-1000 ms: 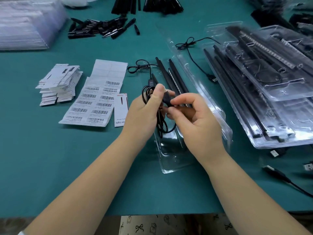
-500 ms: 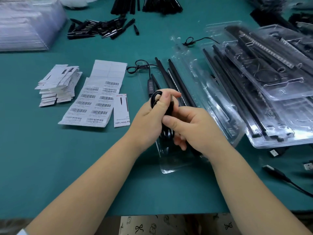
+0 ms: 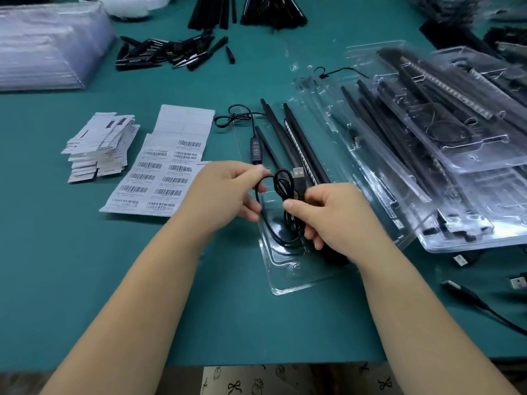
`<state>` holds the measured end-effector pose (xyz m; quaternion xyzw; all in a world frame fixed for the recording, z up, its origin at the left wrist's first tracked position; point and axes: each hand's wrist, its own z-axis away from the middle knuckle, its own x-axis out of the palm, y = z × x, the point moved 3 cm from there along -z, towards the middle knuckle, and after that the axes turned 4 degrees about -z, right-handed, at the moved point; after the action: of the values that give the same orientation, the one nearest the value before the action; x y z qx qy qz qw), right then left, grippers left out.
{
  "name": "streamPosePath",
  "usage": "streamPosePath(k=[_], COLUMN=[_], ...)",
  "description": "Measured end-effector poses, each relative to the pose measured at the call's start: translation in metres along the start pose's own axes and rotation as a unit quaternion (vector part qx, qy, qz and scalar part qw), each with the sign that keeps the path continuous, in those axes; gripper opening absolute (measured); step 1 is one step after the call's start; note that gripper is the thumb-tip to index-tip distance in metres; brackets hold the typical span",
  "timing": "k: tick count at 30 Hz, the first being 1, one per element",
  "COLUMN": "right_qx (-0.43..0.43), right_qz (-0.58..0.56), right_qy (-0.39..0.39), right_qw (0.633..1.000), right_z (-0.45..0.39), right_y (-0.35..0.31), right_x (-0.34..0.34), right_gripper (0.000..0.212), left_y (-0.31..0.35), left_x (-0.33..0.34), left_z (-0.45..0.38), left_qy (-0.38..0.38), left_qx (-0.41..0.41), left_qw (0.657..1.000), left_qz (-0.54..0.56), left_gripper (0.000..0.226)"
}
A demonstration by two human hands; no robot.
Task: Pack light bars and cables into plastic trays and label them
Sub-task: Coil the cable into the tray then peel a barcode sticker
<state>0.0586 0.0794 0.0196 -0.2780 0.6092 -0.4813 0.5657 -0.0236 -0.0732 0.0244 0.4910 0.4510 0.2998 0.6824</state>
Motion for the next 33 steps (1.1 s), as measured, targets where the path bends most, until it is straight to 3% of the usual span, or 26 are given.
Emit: streamPosePath(k=[6, 10, 14, 20, 26, 28, 30, 33], right_qx=[-0.033, -0.068, -0.063, -0.04, -0.052, -0.03, -0.006, -0.042], right_qz=[0.133, 0.206, 0.235, 0.278, 0.3, 0.216, 0.148, 0.211], right_qy=[0.027, -0.009, -0.022, -0.074, -0.054, -0.033, -0.019, -0.023], right_qw=[0.99, 0.976, 0.97, 0.957, 0.951, 0.975, 0.989, 0.976], right_z=[0.003, 0.005, 0.005, 0.001, -0.004, -0.002, 0.001, 0.003], right_y=[-0.007, -0.016, -0.017, -0.017, -0.016, -0.011, -0.01, -0.017], right_x=[0.009, 0.013, 0.013, 0.013, 0.012, 0.013, 0.014, 0.01], right_gripper=[0.041, 0.044, 0.051, 0.039, 0.037, 0.01, 0.02, 0.015], left_y=[-0.011, -0.009, -0.002, -0.006, -0.007, -0.009, -0.011, -0.012], left_x=[0.008, 0.012, 0.015, 0.016, 0.011, 0.011, 0.012, 0.011], left_z=[-0.003, -0.001, 0.003, 0.002, 0.0, -0.001, -0.002, -0.003], left_qy=[0.012, 0.036, 0.053, 0.029, 0.046, 0.061, 0.072, 0.079], left_qx=[-0.053, 0.005, 0.047, 0.037, 0.018, 0.013, 0.015, 0.023], left_qw=[0.998, 0.981, 0.954, 0.961, 0.967, 0.962, 0.959, 0.959], left_qz=[0.013, -0.189, -0.292, -0.272, -0.251, -0.267, -0.274, -0.271], left_gripper=[0.015, 0.023, 0.027, 0.053, 0.029, 0.026, 0.023, 0.021])
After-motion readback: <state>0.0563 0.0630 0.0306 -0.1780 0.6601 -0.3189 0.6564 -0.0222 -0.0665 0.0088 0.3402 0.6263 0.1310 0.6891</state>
